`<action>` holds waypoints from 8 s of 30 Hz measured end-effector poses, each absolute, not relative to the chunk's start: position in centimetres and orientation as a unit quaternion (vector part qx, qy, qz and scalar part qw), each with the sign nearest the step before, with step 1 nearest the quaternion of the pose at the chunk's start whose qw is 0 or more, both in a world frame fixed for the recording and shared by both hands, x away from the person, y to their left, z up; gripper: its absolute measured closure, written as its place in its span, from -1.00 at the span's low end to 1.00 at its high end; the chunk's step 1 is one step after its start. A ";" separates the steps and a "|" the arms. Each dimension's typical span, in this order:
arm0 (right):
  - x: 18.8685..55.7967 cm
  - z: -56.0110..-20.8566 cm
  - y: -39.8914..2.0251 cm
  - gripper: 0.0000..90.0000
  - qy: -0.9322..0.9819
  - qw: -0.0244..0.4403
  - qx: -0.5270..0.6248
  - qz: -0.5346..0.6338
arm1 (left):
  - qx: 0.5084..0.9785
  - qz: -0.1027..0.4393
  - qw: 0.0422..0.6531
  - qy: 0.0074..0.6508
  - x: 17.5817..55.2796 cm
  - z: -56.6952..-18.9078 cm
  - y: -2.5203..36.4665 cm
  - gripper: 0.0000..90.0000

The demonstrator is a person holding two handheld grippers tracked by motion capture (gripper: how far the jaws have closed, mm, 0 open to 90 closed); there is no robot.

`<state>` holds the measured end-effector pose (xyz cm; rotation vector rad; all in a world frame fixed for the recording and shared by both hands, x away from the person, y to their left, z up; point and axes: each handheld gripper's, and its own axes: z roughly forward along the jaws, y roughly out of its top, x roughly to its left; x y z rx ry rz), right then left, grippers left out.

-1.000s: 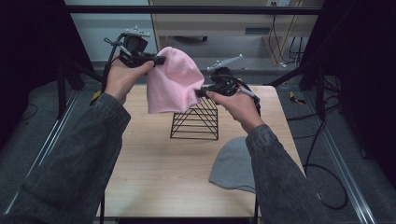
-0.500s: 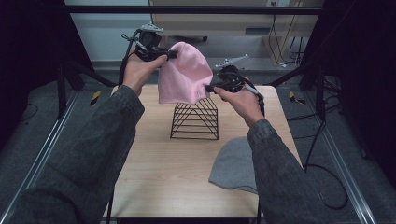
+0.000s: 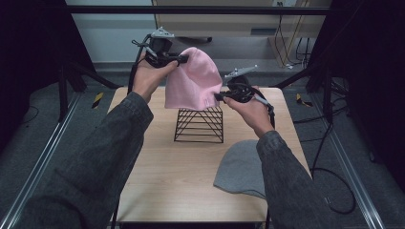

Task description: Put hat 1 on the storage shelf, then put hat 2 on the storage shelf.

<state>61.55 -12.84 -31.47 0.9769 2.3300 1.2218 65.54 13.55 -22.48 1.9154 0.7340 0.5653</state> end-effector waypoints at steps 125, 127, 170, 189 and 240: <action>54.2 -40.1 -23.4 -0.34 0.809 0.213 0.445 0.319 | 0.807 0.259 0.450 0.282 52.9 -34.9 15.2 -0.41; 53.9 -40.4 -23.8 -0.37 0.808 0.210 0.450 0.317 | 0.808 0.259 0.446 0.286 52.2 -35.4 15.9 -0.49; 54.4 -48.4 -29.5 0.16 0.788 0.142 0.538 0.262 | 0.845 0.208 0.315 0.378 45.0 -46.1 28.3 -0.80; 52.2 -45.6 -28.1 0.89 0.807 0.154 0.482 0.304 | 0.855 0.183 0.295 0.385 45.5 -47.0 28.3 -0.81; 45.2 -26.2 -12.7 0.91 0.849 0.228 0.196 0.435 | 0.879 0.132 0.346 0.301 45.3 -41.2 23.1 -0.79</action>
